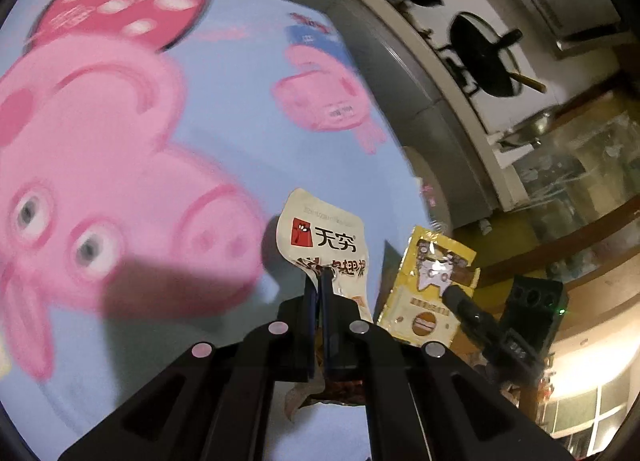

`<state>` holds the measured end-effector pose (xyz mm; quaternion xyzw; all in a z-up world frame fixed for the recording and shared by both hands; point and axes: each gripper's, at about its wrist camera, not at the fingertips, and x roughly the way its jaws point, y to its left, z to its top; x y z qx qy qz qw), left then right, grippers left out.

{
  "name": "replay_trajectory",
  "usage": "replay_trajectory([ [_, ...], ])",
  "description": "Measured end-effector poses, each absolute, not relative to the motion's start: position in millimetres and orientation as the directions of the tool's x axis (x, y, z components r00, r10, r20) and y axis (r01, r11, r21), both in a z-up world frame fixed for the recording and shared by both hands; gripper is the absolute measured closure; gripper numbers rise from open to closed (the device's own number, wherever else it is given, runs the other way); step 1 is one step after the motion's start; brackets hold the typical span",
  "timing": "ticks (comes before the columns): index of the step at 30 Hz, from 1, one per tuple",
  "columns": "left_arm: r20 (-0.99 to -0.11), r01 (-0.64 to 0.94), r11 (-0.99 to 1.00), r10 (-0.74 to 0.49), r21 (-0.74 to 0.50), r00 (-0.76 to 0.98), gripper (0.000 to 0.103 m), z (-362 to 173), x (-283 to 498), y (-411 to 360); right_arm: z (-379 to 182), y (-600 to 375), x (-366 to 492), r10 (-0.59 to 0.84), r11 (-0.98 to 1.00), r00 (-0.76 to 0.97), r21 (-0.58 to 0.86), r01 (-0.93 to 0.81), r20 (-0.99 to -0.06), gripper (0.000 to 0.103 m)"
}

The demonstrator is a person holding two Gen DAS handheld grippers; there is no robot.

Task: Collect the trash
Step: 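Carry the snack pouch and yellow bag to the bin and release both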

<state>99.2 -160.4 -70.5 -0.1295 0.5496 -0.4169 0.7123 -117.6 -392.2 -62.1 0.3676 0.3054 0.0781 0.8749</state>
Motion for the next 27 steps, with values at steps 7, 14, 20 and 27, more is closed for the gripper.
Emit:
replay_trajectory([
  [7,-0.642,0.599,0.511,-0.766,-0.616,-0.007,0.1,-25.0,111.8,-286.3,-39.4,-483.3,-136.8,0.145,0.749,0.874,0.629,0.208,-0.463,0.102],
  [14,-0.675,0.707,0.455,-0.736,-0.541,-0.042,0.1,-14.4,110.1,-424.8,-30.3,-566.8,-135.5,-0.086,0.785,0.838,0.482,0.39,-0.538,0.102],
  [20,-0.776,0.788,0.51,-0.627,-0.346,0.066,0.1,-33.4,109.2,-503.2,-46.8,-598.2,-119.0,-0.183,0.812,0.757,0.337,0.476,-0.627,0.102],
  [27,-0.856,0.809,0.545,-0.506,-0.22,0.108,0.085,-65.6,110.8,-525.8,-71.7,-595.4,-91.6,-0.168,0.833,0.705,0.282,0.475,-0.689,0.062],
])
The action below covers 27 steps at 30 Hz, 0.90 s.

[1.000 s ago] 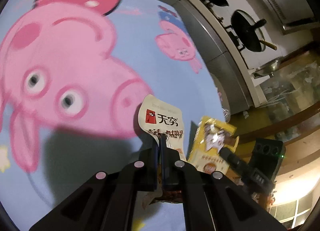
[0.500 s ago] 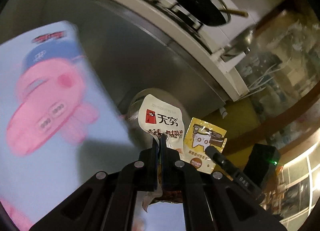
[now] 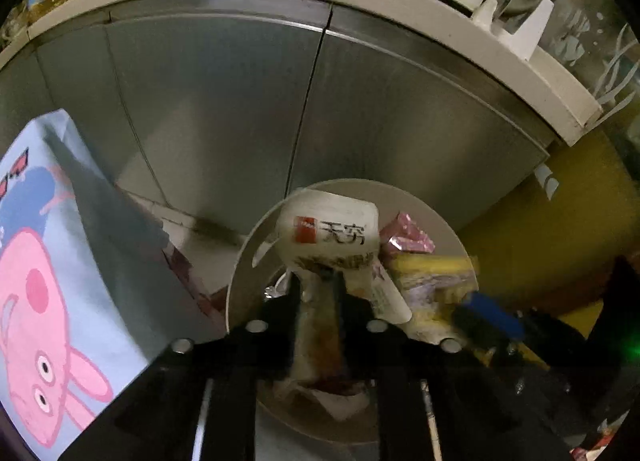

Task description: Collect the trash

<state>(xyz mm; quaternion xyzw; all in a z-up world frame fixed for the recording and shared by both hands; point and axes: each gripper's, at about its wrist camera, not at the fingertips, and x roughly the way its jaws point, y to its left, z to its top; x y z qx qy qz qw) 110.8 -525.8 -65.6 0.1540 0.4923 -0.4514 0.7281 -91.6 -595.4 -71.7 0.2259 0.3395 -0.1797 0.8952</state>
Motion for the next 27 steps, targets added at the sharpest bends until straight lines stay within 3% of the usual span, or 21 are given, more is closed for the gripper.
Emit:
replay_trajectory([
  [1,-0.854,0.808,0.545,-0.51,-0.225,0.106,0.085,-65.7,111.0,-524.3,-70.8,-594.0,-91.5,-0.176,0.835,0.712,0.28,0.474,-0.679,0.051],
  [4,-0.846,0.799,0.551,-0.523,-0.241,0.105,0.079,-61.0,115.5,-517.2,-67.8,-585.3,-93.7,-0.186,0.839,0.726,0.277,0.469,-0.662,0.05],
  [14,-0.743,0.76,0.531,-0.662,-0.374,0.097,0.078,-15.5,114.3,-455.7,-30.3,-554.6,-112.3,-0.217,0.825,0.783,0.319,0.467,-0.583,0.05],
  [18,-0.726,0.77,0.53,-0.675,-0.355,0.129,0.078,-4.5,98.3,-421.6,-17.0,-526.8,-129.3,-0.223,0.8,0.813,0.376,0.468,-0.537,0.049],
  [19,-0.727,0.775,0.535,-0.67,-0.337,0.146,0.076,-2.7,94.2,-412.1,-14.4,-520.9,-133.4,-0.231,0.794,0.815,0.381,0.474,-0.531,0.046],
  [21,-0.726,0.781,0.554,-0.658,-0.289,0.198,0.051,-0.8,82.4,-390.7,-11.1,-500.6,-144.0,-0.261,0.771,0.815,0.396,0.498,-0.516,0.04],
  [22,-0.72,0.784,0.563,-0.655,-0.262,0.229,0.046,1.2,76.2,-379.3,-10.0,-492.2,-147.6,-0.267,0.765,0.816,0.403,0.503,-0.513,0.04],
  [25,-0.702,0.8,0.567,-0.652,-0.198,0.288,0.043,8.5,61.3,-349.7,-9.4,-466.9,-160.5,-0.283,0.735,0.809,0.426,0.528,-0.515,0.037],
  [27,-0.696,0.8,0.572,-0.649,-0.181,0.306,0.036,12.7,58.4,-331.5,-10.4,-453.2,-167.9,-0.274,0.708,0.803,0.455,0.541,-0.529,0.037],
])
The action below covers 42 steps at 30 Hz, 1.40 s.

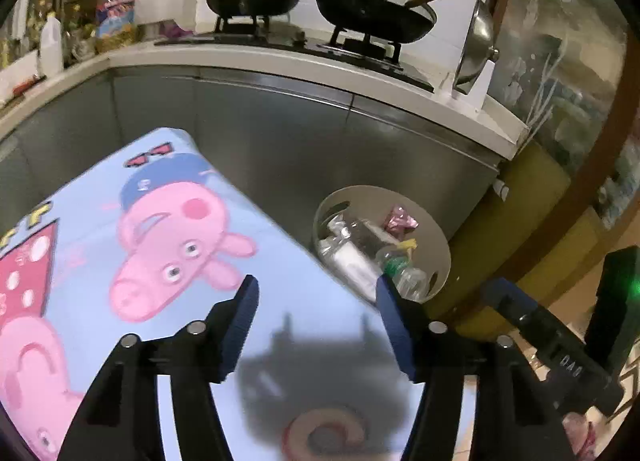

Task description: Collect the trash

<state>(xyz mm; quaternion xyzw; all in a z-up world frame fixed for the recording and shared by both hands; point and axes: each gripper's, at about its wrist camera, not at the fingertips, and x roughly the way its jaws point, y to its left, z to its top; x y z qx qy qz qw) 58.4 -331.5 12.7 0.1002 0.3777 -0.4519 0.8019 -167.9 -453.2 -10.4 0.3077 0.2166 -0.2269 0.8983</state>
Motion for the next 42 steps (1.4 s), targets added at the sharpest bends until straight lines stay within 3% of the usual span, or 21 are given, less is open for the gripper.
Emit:
replay_trajectory([
  [9,-0.613,0.81,0.577,-0.679,-0.104,0.405,0.004,41.8,42.3,-249.6,9.5,-385.7,-182.7,-0.284,0.667,0.774,0.464,0.583,-0.565,0.026],
  [16,-0.587,0.804,0.589,-0.68,-0.079,0.44,0.004,53.3,30.0,-216.6,14.5,-330.2,-197.6,-0.28,0.635,0.75,0.47,0.613,-0.6,0.014],
  [23,-0.612,0.784,0.62,-0.629,-0.023,0.479,0.004,46.8,6.7,-210.5,9.3,-301.6,-215.5,-0.273,0.643,0.708,0.424,0.638,-0.651,0.013],
  [26,-0.598,0.771,0.637,-0.611,0.018,0.519,0.004,46.9,-4.8,-202.9,11.7,-296.2,-213.9,-0.271,0.653,0.7,0.409,0.638,-0.66,0.007],
  [34,-0.585,0.734,0.675,-0.568,0.071,0.579,0.004,54.9,-18.9,-189.7,23.2,-290.4,-215.8,-0.251,0.681,0.737,0.426,0.595,-0.627,0.007],
  [42,-0.56,0.727,0.676,-0.558,0.122,0.612,0.004,66.0,-31.7,-188.3,41.9,-287.6,-226.3,-0.336,0.691,0.734,0.375,0.617,-0.59,0.006],
])
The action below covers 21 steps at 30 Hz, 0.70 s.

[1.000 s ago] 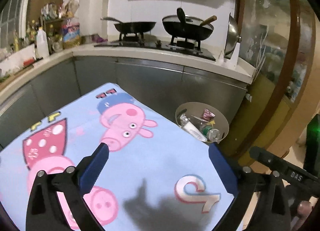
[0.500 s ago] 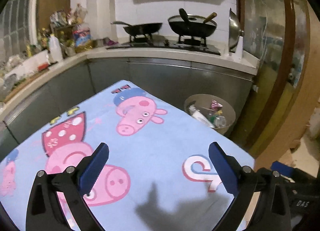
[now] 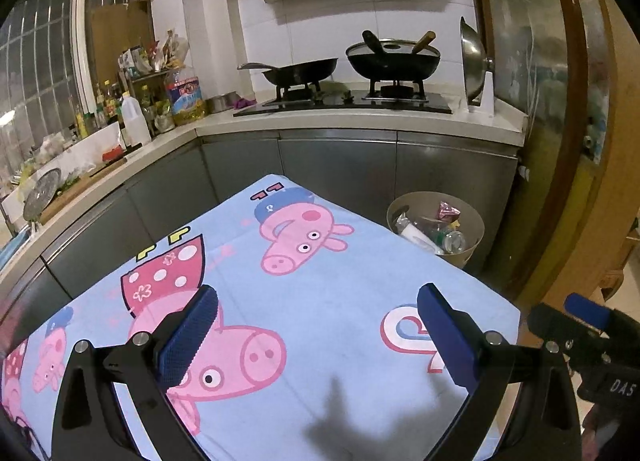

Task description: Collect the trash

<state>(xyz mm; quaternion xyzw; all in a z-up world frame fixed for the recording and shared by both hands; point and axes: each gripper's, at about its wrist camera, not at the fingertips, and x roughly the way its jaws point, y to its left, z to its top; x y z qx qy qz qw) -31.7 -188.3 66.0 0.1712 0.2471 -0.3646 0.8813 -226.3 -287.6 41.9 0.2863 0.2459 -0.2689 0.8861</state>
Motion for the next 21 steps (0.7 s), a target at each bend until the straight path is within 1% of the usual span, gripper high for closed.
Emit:
replay_trajectory([
  [9,-0.571,0.714,0.696,-0.554,0.081,0.605,0.004,69.5,-23.5,-193.9,50.1,-286.2,-216.2,-0.348,0.725,0.746,0.342,0.598,-0.568,0.006],
  [17,-0.591,0.687,0.721,-0.519,0.086,0.618,0.004,61.9,-12.9,-189.9,44.5,-290.4,-198.1,-0.323,0.733,0.75,0.348,0.584,-0.577,0.006],
  [21,-0.6,0.685,0.723,-0.51,0.09,0.617,0.004,57.9,-8.7,-187.1,43.5,-289.8,-195.6,-0.346,0.728,0.749,0.343,0.594,-0.565,0.006],
])
